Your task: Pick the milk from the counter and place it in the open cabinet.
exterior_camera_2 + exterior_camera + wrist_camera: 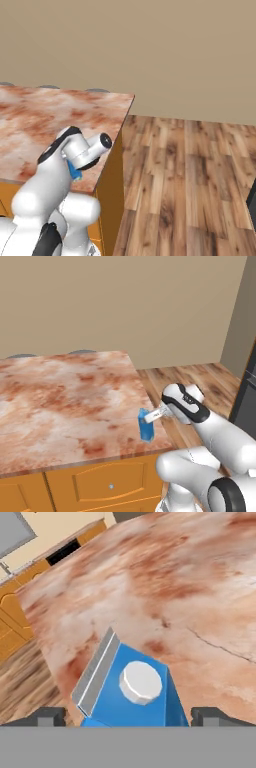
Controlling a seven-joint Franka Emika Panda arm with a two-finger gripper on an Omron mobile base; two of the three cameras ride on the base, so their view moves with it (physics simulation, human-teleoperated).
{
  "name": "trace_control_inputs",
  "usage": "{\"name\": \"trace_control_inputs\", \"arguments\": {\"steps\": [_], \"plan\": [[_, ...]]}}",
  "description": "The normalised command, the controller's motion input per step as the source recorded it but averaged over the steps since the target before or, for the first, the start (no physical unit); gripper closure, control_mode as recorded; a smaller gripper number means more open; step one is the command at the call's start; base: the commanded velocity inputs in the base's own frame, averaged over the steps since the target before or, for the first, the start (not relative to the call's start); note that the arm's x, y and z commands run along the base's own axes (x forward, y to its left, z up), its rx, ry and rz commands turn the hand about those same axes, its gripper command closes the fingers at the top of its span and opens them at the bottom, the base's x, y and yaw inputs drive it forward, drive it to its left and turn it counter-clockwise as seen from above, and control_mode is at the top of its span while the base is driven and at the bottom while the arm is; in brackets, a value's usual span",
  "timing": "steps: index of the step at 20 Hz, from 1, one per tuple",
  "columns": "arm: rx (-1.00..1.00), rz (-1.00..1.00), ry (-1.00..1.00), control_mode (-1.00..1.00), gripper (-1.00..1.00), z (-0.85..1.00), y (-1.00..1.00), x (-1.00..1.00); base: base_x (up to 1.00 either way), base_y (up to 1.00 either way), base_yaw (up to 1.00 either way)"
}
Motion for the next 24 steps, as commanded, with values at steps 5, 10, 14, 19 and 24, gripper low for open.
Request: {"name": "trace_control_inputs", "arguments": {"steps": [5,10,14,19,24], "plan": [[-0.12,-0.04,0.0,-1.0,1.0,-0.29,0.16,0.12,0.0,0.0,0.0],[-0.08,-0.03,0.0,-1.0,1.0,-0.12,0.15,0.09,0.0,0.0,0.0],[0.0,0.0,-0.01,-1.0,1.0,0.02,0.0,0.0,0.0,0.0,0.0],[0.0,0.0,-0.06,-1.0,1.0,0.56,0.0,0.0,0.0,0.0,0.0],[0.0,0.0,-0.08,-1.0,1.0,0.99,-0.01,-0.05,0.0,0.0,0.0]]}}
